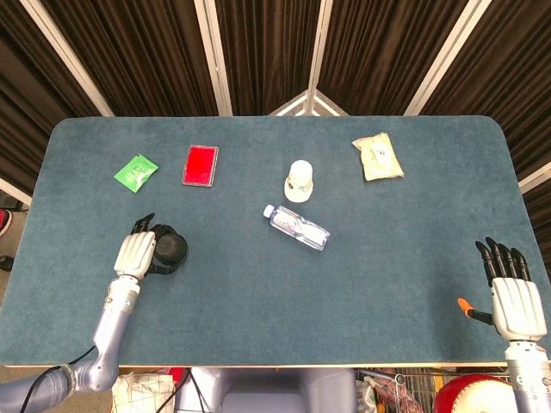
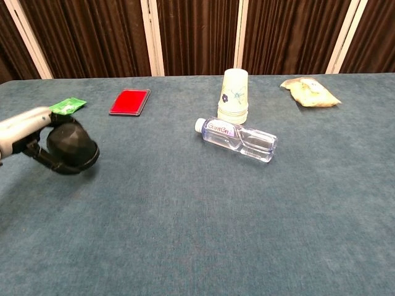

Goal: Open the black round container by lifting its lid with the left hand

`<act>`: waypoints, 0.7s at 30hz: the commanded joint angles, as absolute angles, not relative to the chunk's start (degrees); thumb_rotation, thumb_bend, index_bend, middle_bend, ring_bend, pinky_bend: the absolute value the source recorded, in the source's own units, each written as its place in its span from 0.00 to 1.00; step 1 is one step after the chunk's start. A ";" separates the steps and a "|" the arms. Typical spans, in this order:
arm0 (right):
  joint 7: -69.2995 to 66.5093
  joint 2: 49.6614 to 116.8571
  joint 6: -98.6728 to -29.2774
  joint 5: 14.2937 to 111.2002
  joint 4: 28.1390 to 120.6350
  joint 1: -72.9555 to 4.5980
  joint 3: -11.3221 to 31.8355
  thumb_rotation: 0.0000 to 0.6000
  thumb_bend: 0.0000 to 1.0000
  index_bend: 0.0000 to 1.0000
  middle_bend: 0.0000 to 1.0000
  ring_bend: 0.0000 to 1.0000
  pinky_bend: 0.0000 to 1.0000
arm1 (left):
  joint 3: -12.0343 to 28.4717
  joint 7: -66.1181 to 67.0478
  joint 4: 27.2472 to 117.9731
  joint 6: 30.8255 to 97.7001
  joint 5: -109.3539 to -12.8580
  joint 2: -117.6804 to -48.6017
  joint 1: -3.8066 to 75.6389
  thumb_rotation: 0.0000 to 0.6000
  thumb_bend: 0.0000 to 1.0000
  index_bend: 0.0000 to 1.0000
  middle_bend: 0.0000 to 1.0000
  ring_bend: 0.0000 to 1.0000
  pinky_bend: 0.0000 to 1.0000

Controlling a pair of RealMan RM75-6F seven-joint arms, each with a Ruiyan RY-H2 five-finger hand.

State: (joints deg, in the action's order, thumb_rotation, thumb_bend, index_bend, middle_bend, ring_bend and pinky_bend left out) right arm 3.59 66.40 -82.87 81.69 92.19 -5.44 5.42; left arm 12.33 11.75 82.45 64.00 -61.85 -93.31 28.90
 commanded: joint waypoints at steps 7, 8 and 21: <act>2.90 66.18 -83.05 81.63 92.09 -5.28 5.48 1.00 0.18 0.07 0.00 0.00 0.01 | 12.48 21.92 94.37 75.06 -76.92 -88.22 30.31 1.00 0.36 0.46 0.44 0.00 0.00; 2.76 66.13 -83.05 81.69 92.08 -5.28 5.46 1.00 0.19 0.07 0.00 0.00 0.01 | 12.37 23.64 94.68 76.17 -78.65 -88.12 30.53 1.00 0.36 0.46 0.44 0.00 0.00; 1.36 65.82 -82.98 82.15 91.95 -5.13 5.19 1.00 0.19 0.07 0.00 0.00 0.01 | 8.65 50.34 84.76 83.06 -97.32 -89.63 33.33 1.00 0.36 0.46 0.48 0.00 0.00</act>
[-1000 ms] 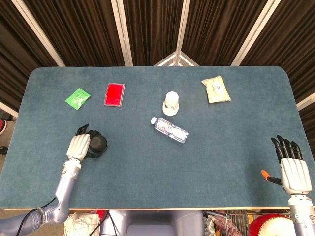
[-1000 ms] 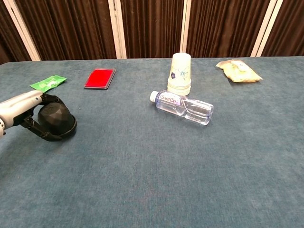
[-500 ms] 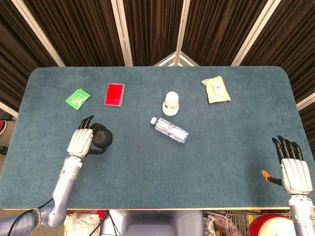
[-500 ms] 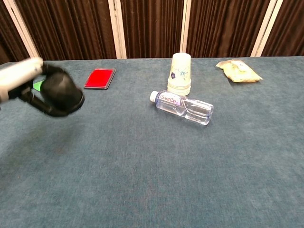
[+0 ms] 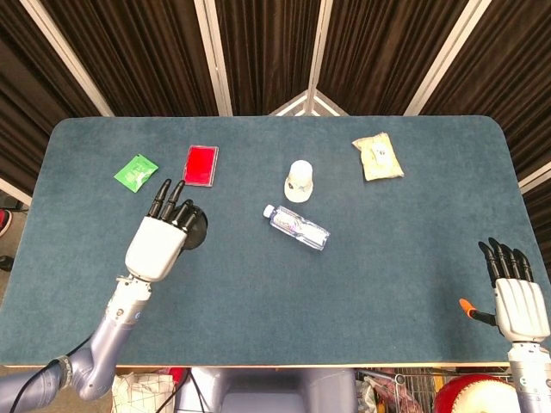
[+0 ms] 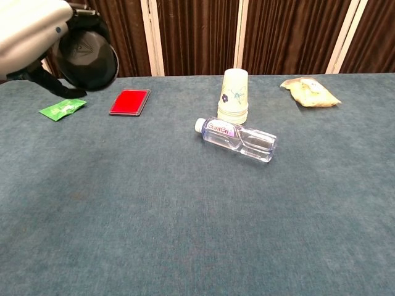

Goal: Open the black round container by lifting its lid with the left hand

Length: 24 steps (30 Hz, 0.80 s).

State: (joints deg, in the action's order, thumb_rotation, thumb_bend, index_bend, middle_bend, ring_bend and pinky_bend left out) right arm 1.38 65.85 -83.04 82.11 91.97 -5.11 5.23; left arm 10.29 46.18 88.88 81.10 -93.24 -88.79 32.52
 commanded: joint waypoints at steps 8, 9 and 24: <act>1.29 65.73 -82.89 82.15 91.69 -5.12 5.14 1.00 0.18 0.07 0.00 0.00 0.01 | 12.60 15.43 104.23 70.47 -72.48 -86.71 29.52 1.00 0.35 0.48 0.48 0.00 0.00; 1.30 65.72 -82.86 82.17 91.66 -5.14 5.13 1.00 0.18 0.07 0.00 0.00 0.01 | 13.80 9.74 107.17 67.20 -69.03 -84.64 29.50 1.00 0.35 0.48 0.48 0.00 0.00; 3.36 67.28 -82.57 82.05 91.51 -5.66 5.25 1.00 0.18 0.07 0.00 0.00 0.01 | 38.54 -56.66 111.75 14.00 -61.32 -66.43 21.58 1.00 0.35 0.48 0.48 0.00 0.00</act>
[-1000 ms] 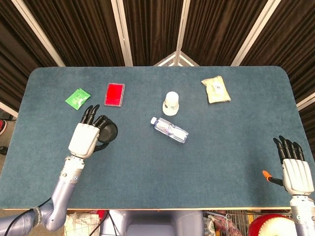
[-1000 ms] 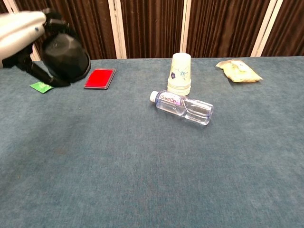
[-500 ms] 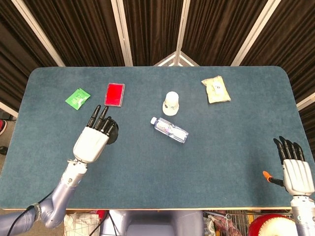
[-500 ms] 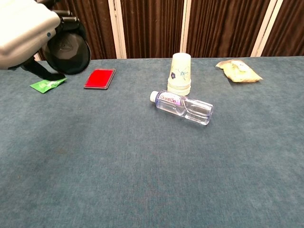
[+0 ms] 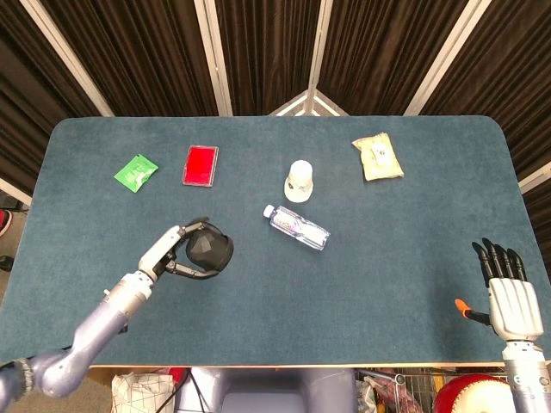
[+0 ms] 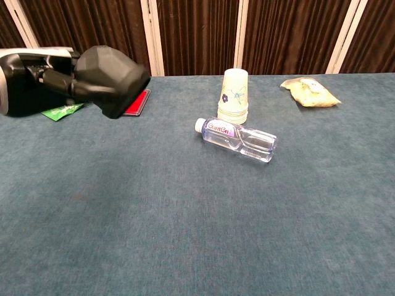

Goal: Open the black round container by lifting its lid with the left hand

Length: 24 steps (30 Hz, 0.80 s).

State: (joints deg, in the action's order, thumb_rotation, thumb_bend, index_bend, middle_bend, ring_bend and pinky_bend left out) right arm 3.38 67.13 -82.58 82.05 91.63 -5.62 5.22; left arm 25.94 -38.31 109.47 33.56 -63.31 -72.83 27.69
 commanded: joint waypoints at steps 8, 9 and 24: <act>3.34 66.81 -82.69 82.23 91.95 -5.55 5.12 1.00 0.18 0.07 0.00 0.00 0.01 | 28.20 -18.17 100.14 41.35 -83.09 -76.60 20.10 1.00 0.35 0.49 0.48 0.00 0.00; 3.32 66.75 -82.66 82.20 92.02 -5.51 5.08 1.00 0.19 0.07 0.00 0.00 0.01 | 27.53 -11.74 98.31 45.85 -84.48 -78.98 19.88 1.00 0.35 0.49 0.48 0.00 0.00; 2.60 66.64 -82.47 82.43 92.14 -5.53 4.89 1.00 0.18 0.07 0.00 0.00 0.01 | 20.92 36.21 79.22 77.01 -102.72 -93.56 23.40 1.00 0.35 0.50 0.50 0.00 0.00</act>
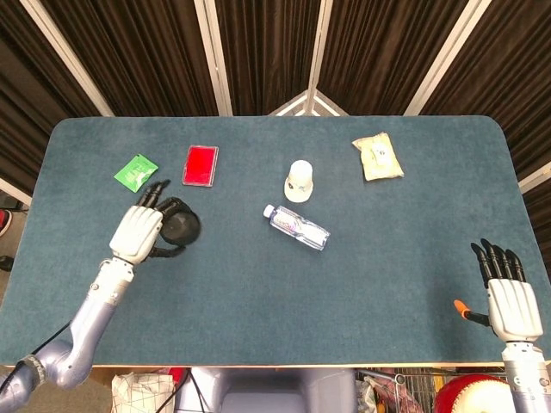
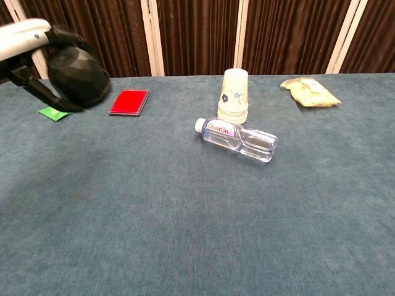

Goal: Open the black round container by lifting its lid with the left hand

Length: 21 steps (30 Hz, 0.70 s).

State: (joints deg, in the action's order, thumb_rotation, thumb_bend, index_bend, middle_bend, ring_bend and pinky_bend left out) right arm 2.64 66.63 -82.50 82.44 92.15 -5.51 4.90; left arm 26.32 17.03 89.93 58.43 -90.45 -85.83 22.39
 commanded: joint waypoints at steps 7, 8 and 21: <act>2.27 66.23 -82.28 82.37 92.39 -5.58 4.92 1.00 0.18 0.07 0.00 0.00 0.01 | 22.12 -1.14 110.43 50.56 -66.29 -80.81 21.54 1.00 0.35 0.50 0.48 0.00 0.00; 2.27 66.24 -82.25 82.35 92.36 -5.57 4.90 1.00 0.18 0.07 0.00 0.00 0.01 | 23.12 -4.67 112.36 47.71 -63.09 -78.86 21.82 1.00 0.35 0.50 0.48 0.00 0.00; 2.61 66.36 -82.36 82.58 92.57 -5.56 4.75 1.00 0.18 0.07 0.00 0.00 0.01 | 30.57 -23.90 106.85 22.78 -60.11 -69.79 22.56 1.00 0.38 0.50 0.48 0.00 0.00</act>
